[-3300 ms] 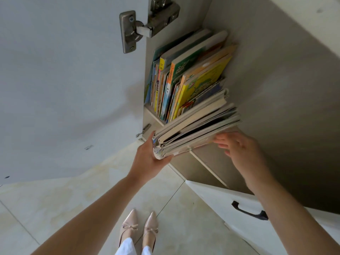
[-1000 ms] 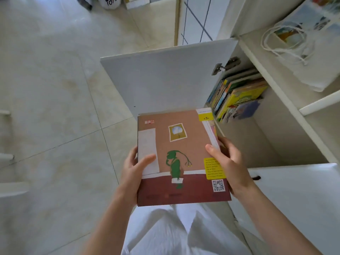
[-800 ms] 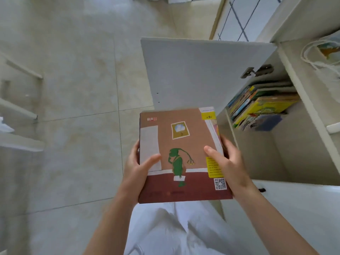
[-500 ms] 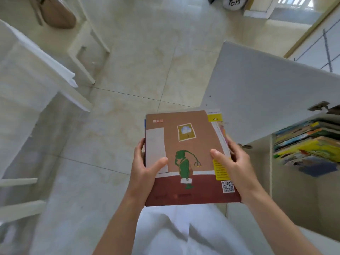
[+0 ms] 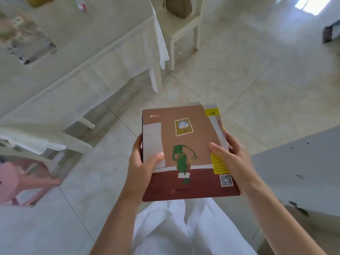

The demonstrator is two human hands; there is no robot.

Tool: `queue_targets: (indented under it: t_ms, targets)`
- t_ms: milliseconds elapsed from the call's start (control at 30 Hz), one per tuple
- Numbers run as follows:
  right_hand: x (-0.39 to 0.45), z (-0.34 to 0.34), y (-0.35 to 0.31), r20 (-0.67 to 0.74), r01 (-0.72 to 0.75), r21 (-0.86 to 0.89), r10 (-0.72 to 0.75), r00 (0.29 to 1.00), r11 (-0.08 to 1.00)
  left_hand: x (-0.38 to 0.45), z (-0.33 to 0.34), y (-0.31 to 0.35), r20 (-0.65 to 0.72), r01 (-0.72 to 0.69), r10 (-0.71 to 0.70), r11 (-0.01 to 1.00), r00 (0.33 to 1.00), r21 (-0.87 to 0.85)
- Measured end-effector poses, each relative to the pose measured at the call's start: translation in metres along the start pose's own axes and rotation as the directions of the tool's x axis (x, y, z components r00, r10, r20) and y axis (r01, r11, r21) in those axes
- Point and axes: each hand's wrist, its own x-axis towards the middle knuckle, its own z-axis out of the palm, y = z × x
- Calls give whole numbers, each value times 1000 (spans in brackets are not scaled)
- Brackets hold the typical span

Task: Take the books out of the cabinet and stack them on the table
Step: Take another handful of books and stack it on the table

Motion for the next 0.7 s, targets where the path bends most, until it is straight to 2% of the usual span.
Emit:
queue_targets:
  t_ms: [300, 467, 700]
  targets:
    - [69, 161, -21, 126, -36, -39, 41, 991, 999, 65, -138, 28, -155, -50, 43, 998, 987, -46]
    - [105, 230, -42, 218, -30, -100, 51, 975, 995, 102, -189, 39, -272, -49, 23, 995, 962, -89]
    - [178, 312, -71, 278, -5, -204, 63, 959, 979, 171, -241, 60, -374, -47, -17, 986, 927, -160]
